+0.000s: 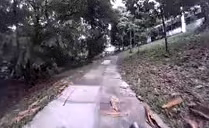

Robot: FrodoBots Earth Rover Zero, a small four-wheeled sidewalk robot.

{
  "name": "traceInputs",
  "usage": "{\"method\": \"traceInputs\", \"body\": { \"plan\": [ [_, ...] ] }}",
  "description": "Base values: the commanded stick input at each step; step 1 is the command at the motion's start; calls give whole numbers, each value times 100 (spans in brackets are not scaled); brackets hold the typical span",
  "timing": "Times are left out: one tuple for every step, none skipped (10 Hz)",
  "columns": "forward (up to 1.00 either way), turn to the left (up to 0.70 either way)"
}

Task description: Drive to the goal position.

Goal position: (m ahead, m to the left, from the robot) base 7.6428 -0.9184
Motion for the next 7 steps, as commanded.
{"method": "traceInputs", "body": {
  "plan": [
    [70, -13],
    [70, -13],
    [70, -13],
    [70, -13],
    [70, -13],
    [70, -13],
    [70, -13]
  ]
}}
